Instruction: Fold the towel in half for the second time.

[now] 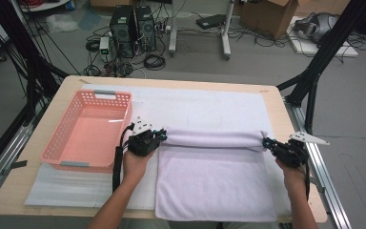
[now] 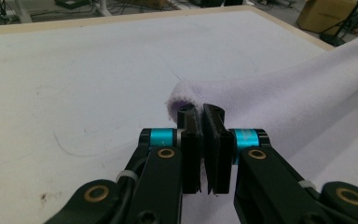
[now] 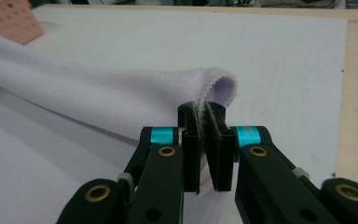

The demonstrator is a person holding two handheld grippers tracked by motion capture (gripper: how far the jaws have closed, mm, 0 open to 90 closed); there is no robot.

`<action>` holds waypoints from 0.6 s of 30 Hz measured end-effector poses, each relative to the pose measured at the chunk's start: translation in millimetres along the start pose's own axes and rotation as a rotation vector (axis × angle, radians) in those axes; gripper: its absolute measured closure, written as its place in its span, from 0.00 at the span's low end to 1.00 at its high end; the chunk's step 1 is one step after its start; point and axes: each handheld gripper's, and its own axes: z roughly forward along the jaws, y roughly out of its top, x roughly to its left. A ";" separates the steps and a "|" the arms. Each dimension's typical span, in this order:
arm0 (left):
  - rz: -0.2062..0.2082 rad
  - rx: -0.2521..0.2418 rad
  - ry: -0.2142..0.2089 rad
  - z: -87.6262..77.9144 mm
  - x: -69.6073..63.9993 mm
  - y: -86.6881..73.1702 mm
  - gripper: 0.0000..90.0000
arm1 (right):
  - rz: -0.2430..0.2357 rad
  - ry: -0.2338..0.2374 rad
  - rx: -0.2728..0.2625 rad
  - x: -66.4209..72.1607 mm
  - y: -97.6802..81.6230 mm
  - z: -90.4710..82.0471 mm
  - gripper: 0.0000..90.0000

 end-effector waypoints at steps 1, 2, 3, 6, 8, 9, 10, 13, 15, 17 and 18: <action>0.003 0.005 -0.004 -2.6 -1.4 -2.3 0.95 | 0.005 0.006 -0.004 1.7 -4.5 -4.1 0.95; 0.009 0.005 -0.009 -5.1 -3.1 -4.8 0.95 | 0.005 0.008 0.000 3.1 -7.9 -7.2 0.95; 0.012 0.005 -0.012 -7.3 -4.5 -7.1 0.95 | 0.008 0.012 0.003 4.1 -10.8 -9.8 0.95; 0.014 0.006 -0.033 -15.9 -8.0 -16.0 0.95 | 0.013 0.022 -0.003 7.6 -17.1 -18.0 0.95; 0.016 0.014 -0.046 -22.1 -9.2 -23.6 0.95 | 0.006 0.029 -0.001 10.4 -20.7 -23.7 0.95; 0.015 0.016 -0.051 -24.6 -9.4 -27.6 0.95 | 0.005 0.031 0.007 11.5 -22.1 -26.4 0.95; 0.013 0.022 -0.057 -26.4 -9.1 -30.7 0.95 | 0.003 0.033 0.011 12.6 -23.0 -28.4 0.95; 0.026 0.036 -0.066 -29.8 -11.0 -32.6 0.95 | 0.005 0.031 0.031 16.9 -27.5 -33.5 0.95; 0.027 0.033 -0.076 -31.5 -12.8 -33.7 0.95 | -0.007 0.021 0.046 19.6 -30.4 -34.7 0.95; 0.029 0.032 -0.086 -32.7 -14.1 -34.3 0.92 | -0.005 0.012 0.061 20.8 -32.5 -34.8 0.94; 0.033 0.022 -0.078 -33.3 -14.7 -34.0 0.84 | -0.008 0.007 0.074 21.1 -32.9 -34.7 0.92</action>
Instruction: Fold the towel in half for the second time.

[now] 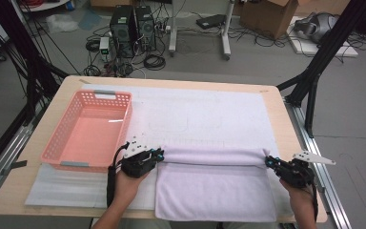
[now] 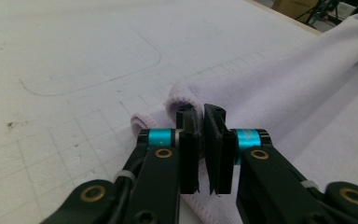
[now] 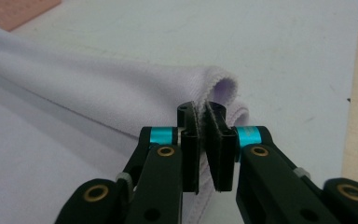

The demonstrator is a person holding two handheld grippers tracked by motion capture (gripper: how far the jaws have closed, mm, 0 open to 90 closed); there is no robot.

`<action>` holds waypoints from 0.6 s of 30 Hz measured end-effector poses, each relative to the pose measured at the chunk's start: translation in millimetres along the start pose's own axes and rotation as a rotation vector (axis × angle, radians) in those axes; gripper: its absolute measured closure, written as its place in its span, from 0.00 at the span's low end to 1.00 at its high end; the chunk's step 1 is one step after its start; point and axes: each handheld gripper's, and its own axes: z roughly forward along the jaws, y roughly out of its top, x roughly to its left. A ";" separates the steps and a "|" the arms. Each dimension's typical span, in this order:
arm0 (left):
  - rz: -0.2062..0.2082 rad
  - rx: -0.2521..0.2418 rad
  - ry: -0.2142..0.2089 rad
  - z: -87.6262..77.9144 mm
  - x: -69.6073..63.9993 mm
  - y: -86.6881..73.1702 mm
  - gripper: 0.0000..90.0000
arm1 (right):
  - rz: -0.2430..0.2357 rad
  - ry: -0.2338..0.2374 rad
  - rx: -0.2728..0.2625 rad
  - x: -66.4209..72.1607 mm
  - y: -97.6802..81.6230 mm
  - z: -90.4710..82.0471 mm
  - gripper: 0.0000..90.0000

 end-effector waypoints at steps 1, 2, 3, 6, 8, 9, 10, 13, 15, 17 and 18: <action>0.002 -0.013 0.010 -0.6 -0.1 0.7 0.71 | 0.001 -0.008 0.007 0.0 -0.1 0.2 0.89; 0.002 -0.029 0.014 -1.3 0.2 1.7 0.62 | 0.014 -0.015 0.012 -0.5 0.5 0.0 0.79; 0.008 -0.035 0.023 -2.0 1.0 2.8 0.57 | 0.031 -0.026 0.007 -0.9 1.9 -1.2 0.69; 0.008 -0.055 0.027 0.4 5.1 7.0 0.52 | 0.042 -0.060 -0.035 1.2 10.3 -5.6 0.54; -0.004 -0.037 0.020 6.5 6.9 6.7 0.52 | 0.022 -0.064 -0.052 5.0 17.8 -3.7 0.48; -0.007 -0.022 0.016 10.8 7.5 5.6 0.52 | 0.012 -0.056 -0.048 7.1 20.9 -0.6 0.47; -0.002 -0.003 0.026 15.0 7.6 4.1 0.53 | -0.004 -0.061 -0.037 9.9 23.4 2.9 0.47; -0.023 0.080 0.056 26.1 7.8 0.0 0.67 | -0.050 -0.050 -0.003 14.8 25.7 15.1 0.61; -0.009 0.093 0.058 27.8 6.6 -2.0 0.83 | -0.074 -0.049 0.026 16.2 24.8 20.0 0.79; -0.023 0.072 0.044 25.2 4.9 -1.1 0.92 | -0.090 -0.041 0.041 17.0 23.2 21.4 0.93; -0.020 0.063 0.038 22.8 4.1 -0.1 0.93 | -0.091 -0.038 0.042 17.2 22.3 21.0 0.94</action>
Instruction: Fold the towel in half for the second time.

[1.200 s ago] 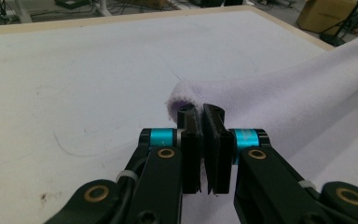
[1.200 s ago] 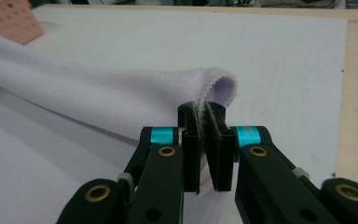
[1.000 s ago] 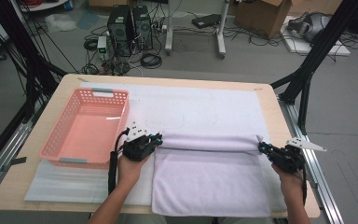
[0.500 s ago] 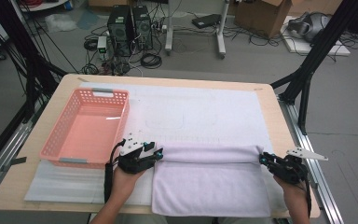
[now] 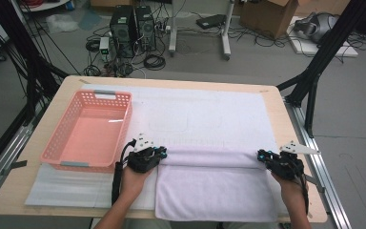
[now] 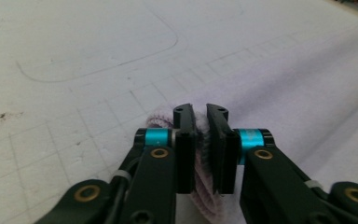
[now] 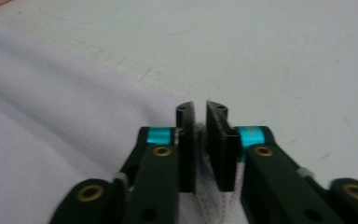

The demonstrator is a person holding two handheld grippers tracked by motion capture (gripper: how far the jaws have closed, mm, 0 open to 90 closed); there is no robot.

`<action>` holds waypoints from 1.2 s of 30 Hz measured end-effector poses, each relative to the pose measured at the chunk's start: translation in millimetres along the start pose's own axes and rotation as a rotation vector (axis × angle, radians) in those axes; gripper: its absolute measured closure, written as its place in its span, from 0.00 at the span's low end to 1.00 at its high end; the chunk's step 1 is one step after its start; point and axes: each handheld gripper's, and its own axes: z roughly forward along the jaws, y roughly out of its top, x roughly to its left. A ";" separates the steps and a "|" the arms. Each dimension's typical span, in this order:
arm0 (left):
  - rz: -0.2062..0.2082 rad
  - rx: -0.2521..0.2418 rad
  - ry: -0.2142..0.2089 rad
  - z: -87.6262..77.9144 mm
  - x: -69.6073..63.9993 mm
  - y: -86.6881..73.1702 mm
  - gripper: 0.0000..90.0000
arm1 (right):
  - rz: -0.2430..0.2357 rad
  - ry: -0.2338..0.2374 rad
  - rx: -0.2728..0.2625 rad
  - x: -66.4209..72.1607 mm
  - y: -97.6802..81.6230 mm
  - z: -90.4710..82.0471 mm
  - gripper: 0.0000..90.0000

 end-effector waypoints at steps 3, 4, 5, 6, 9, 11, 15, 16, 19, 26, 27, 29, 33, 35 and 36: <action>-0.001 -0.030 -0.027 -8.8 -2.4 -0.5 0.94 | 0.023 0.011 -0.013 -0.9 -3.3 -5.7 0.95; 0.003 -0.037 -0.040 -11.5 -3.7 -1.2 0.94 | 0.028 0.014 -0.018 -1.0 -4.8 -8.1 0.95; 0.011 -0.041 -0.046 -14.5 -5.0 -2.0 0.94 | 0.025 0.019 -0.019 -0.9 -6.6 -10.9 0.95; 0.015 -0.045 -0.055 -17.7 -6.1 -2.6 0.94 | 0.024 0.025 -0.025 -0.2 -8.5 -13.7 0.95; 0.013 -0.062 -0.072 -25.9 -9.8 -3.6 0.93 | 0.027 0.034 -0.043 -0.1 -13.8 -24.4 0.95; 0.017 -0.060 -0.081 -31.4 -14.4 -6.2 0.93 | 0.032 0.046 -0.048 -0.6 -16.8 -31.4 0.96; 0.033 -0.047 -0.088 -37.8 -21.2 -13.6 0.93 | 0.031 0.058 -0.053 0.0 -23.8 -42.3 0.96; 0.031 -0.045 -0.087 -38.8 -21.9 -15.2 0.93 | 0.031 0.062 -0.056 -0.3 -25.5 -44.2 0.96; 0.023 -0.039 -0.093 -41.3 -22.8 -18.7 0.92 | 0.028 0.076 -0.047 0.3 -31.2 -49.3 0.96; 0.035 -0.021 -0.100 -49.9 -26.4 -25.9 0.92 | 0.026 0.071 -0.015 2.8 -42.4 -58.2 0.96; 0.033 -0.019 -0.100 -51.6 -25.9 -26.8 0.92 | 0.028 0.072 -0.011 3.6 -44.1 -59.3 0.96; 0.031 -0.031 -0.091 -55.1 -25.6 -26.8 0.87 | 0.019 0.076 0.003 5.1 -46.7 -61.5 0.95; 0.040 -0.085 -0.094 -55.4 -26.4 -21.5 0.63 | 0.027 0.059 -0.040 8.2 -39.9 -67.1 0.76; 0.055 -0.066 -0.107 -48.4 -26.7 -19.4 0.61 | 0.021 0.061 -0.079 13.0 -32.5 -67.5 0.74; 0.047 -0.051 -0.112 -43.9 -27.4 -19.8 0.59 | 0.006 0.057 -0.087 16.3 -29.0 -65.4 0.73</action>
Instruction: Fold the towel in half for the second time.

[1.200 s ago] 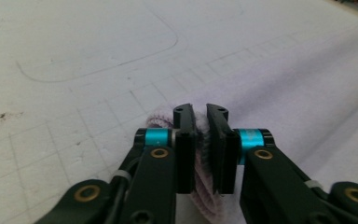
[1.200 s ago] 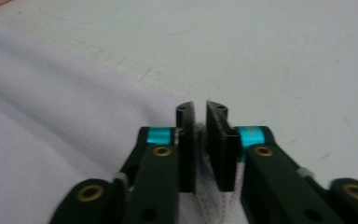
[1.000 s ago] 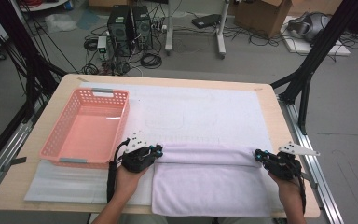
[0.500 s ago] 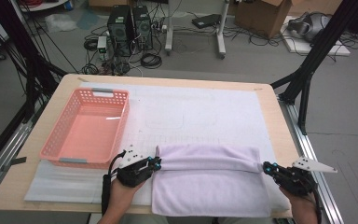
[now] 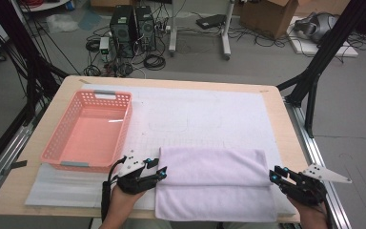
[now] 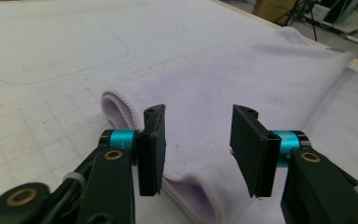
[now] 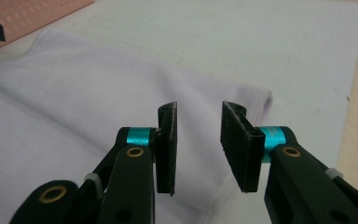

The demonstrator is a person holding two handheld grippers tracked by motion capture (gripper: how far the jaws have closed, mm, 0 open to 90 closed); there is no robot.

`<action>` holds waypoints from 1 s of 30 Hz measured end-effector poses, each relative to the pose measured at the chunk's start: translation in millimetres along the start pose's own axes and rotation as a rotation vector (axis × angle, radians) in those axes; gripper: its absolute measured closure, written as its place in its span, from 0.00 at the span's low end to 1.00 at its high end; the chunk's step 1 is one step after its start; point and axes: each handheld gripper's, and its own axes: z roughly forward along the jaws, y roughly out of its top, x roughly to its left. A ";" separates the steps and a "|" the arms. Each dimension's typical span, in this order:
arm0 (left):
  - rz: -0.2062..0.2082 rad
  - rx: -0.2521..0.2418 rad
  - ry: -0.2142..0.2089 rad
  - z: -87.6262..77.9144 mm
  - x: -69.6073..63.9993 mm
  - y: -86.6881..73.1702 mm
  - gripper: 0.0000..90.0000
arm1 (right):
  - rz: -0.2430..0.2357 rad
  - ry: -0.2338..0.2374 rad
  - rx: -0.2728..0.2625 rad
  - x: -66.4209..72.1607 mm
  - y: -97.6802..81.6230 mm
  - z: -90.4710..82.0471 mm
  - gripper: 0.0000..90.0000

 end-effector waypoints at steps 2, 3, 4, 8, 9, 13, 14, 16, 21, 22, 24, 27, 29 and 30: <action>-0.001 0.032 0.004 7.9 -1.5 -2.2 0.57 | -0.020 -0.004 0.017 6.1 4.0 8.9 0.69; 0.003 0.051 0.007 12.0 -2.4 -3.7 0.57 | -0.035 -0.017 0.030 7.7 4.8 13.5 0.68; 0.001 0.070 0.011 16.5 -3.5 -5.3 0.57 | -0.059 -0.046 0.065 9.7 4.7 20.1 0.68; 0.011 0.112 0.047 22.8 -6.2 -6.4 0.59 | -0.104 -0.126 0.197 8.6 -7.0 43.8 0.68; 0.008 0.127 0.058 23.5 -6.0 -6.4 0.61 | -0.104 -0.142 0.223 6.9 -11.2 47.1 0.68; 0.041 0.174 0.112 28.3 -10.6 -6.0 0.81 | -0.059 -0.122 0.228 0.3 -18.9 47.3 0.90; 0.048 0.176 0.113 28.5 -11.4 -5.9 0.88 | -0.055 -0.120 0.229 0.8 -19.0 46.3 0.94; 0.025 0.178 0.109 26.7 -10.2 -5.7 0.95 | -0.052 -0.121 0.222 1.6 -19.0 44.2 0.96; -0.014 0.149 0.055 12.2 -10.1 -3.7 0.96 | -0.033 -0.083 0.204 6.7 -16.1 30.3 0.96; -0.018 0.140 0.042 8.3 -11.3 -3.2 0.96 | -0.033 -0.078 0.201 8.1 -14.9 26.1 0.96; -0.028 0.122 0.025 0.5 -12.9 -1.6 0.96 | -0.025 -0.066 0.189 10.5 -12.2 17.9 0.96; -0.051 0.101 0.005 -10.3 -12.5 0.7 0.96 | -0.015 -0.052 0.182 13.9 -9.2 8.5 0.96; -0.058 0.107 -0.008 -13.5 -12.9 -1.2 0.96 | -0.012 -0.040 0.199 16.5 -10.1 5.9 0.96; -0.056 0.121 -0.016 -12.7 -12.9 -3.1 0.96 | -0.007 -0.035 0.223 17.5 -11.7 6.9 0.95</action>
